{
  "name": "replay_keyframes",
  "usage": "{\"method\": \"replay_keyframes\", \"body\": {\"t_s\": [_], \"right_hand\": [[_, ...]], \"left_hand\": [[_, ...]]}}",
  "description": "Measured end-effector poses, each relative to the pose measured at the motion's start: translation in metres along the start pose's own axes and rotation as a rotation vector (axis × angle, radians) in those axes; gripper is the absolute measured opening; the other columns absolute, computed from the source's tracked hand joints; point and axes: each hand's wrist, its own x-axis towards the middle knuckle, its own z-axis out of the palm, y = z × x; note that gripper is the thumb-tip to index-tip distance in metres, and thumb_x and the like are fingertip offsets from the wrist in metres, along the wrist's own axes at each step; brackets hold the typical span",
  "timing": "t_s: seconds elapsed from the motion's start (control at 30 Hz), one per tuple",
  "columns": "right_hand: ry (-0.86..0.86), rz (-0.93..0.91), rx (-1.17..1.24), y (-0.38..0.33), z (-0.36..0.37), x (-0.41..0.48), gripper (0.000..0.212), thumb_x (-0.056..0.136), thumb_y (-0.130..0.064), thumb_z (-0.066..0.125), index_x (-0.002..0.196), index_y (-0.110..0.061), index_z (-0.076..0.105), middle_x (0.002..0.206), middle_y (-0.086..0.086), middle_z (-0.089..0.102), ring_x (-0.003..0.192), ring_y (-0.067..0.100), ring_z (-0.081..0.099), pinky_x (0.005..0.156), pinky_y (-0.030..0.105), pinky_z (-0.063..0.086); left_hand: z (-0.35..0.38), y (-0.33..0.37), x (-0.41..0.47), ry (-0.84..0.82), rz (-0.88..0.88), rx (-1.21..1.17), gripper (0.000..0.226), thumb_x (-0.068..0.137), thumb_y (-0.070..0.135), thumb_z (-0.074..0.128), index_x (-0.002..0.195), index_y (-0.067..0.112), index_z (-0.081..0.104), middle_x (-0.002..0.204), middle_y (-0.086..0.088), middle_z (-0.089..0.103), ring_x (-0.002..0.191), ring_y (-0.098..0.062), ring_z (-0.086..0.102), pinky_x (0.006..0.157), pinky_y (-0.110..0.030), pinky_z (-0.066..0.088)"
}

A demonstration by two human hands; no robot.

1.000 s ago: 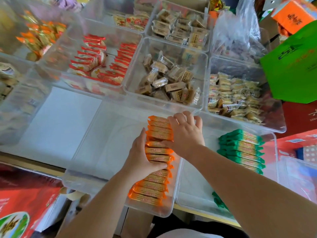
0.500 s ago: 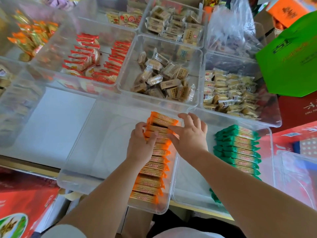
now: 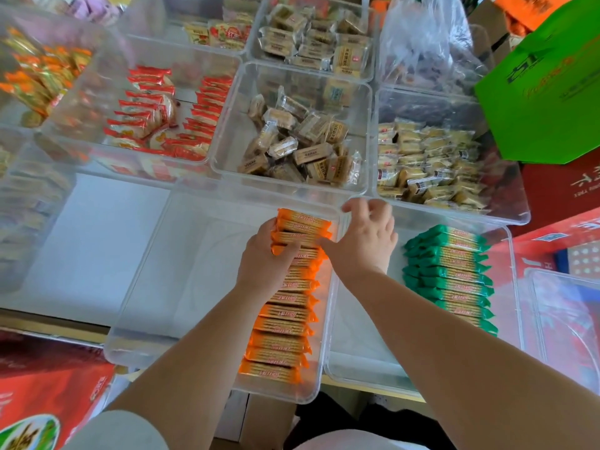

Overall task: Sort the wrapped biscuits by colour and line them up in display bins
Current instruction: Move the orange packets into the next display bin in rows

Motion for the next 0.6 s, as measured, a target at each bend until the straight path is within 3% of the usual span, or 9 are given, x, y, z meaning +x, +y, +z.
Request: {"method": "replay_keyframes", "body": {"t_s": [0.07, 0.13, 0.23, 0.33, 0.47, 0.6], "right_hand": [[-0.057, 0.135, 0.060, -0.002, -0.001, 0.004, 0.082, 0.067, -0.044, 0.089, 0.131, -0.030, 0.039, 0.133, 0.003, 0.036, 0.126, 0.025, 0.040, 0.106, 0.039, 0.036], [-0.160, 0.186, 0.085, 0.000, 0.002, 0.005, 0.093, 0.070, -0.041, 0.088, 0.142, -0.030, 0.032, 0.139, 0.004, 0.039, 0.129, 0.026, 0.043, 0.102, 0.040, 0.043], [-0.263, 0.223, 0.172, 0.001, 0.005, 0.008, 0.090, 0.078, -0.034, 0.083, 0.150, -0.027, 0.029, 0.146, 0.003, 0.045, 0.128, 0.026, 0.050, 0.088, 0.037, 0.048], [-0.287, 0.222, 0.193, 0.000, 0.006, 0.007, 0.082, 0.086, -0.032, 0.075, 0.152, -0.024, 0.028, 0.150, 0.003, 0.044, 0.124, 0.026, 0.056, 0.074, 0.032, 0.043], [-0.323, 0.200, 0.227, 0.002, 0.004, -0.003, 0.081, 0.093, -0.042, 0.067, 0.157, -0.023, 0.022, 0.158, 0.002, 0.035, 0.130, 0.025, 0.053, 0.080, 0.030, 0.041], [-0.426, 0.145, 0.285, 0.014, -0.002, -0.022, 0.084, 0.094, -0.053, 0.061, 0.160, -0.027, 0.015, 0.159, 0.001, 0.032, 0.132, 0.022, 0.052, 0.099, 0.038, 0.048]], "left_hand": [[-0.001, 0.003, 0.003, 0.002, -0.048, -0.006, 0.063, 0.094, 0.069, 0.046, 0.147, 0.037, 0.035, 0.134, 0.002, 0.059, 0.114, -0.020, 0.062, 0.095, -0.046, 0.054], [-0.001, 0.004, 0.009, 0.005, -0.091, 0.021, 0.066, 0.096, 0.069, 0.041, 0.152, 0.037, 0.030, 0.141, -0.002, 0.056, 0.117, -0.023, 0.062, 0.095, -0.045, 0.055], [-0.001, 0.011, 0.012, -0.031, -0.080, 0.071, 0.059, 0.100, 0.063, 0.040, 0.153, 0.040, 0.029, 0.126, 0.002, 0.065, 0.105, -0.020, 0.066, 0.090, -0.042, 0.056], [0.001, 0.014, 0.013, -0.017, -0.104, 0.111, 0.057, 0.097, 0.068, 0.039, 0.148, 0.044, 0.032, 0.113, 0.002, 0.063, 0.096, -0.021, 0.066, 0.086, -0.045, 0.058], [0.003, 0.020, 0.008, -0.006, -0.168, 0.076, 0.061, 0.094, 0.072, 0.039, 0.149, 0.046, 0.032, 0.116, -0.003, 0.061, 0.097, -0.026, 0.066, 0.087, -0.049, 0.058], [-0.006, 0.016, -0.006, -0.001, -0.175, -0.022, 0.071, 0.089, 0.080, 0.036, 0.151, 0.047, 0.027, 0.142, -0.003, 0.054, 0.126, -0.031, 0.056, 0.104, -0.056, 0.047]]}}
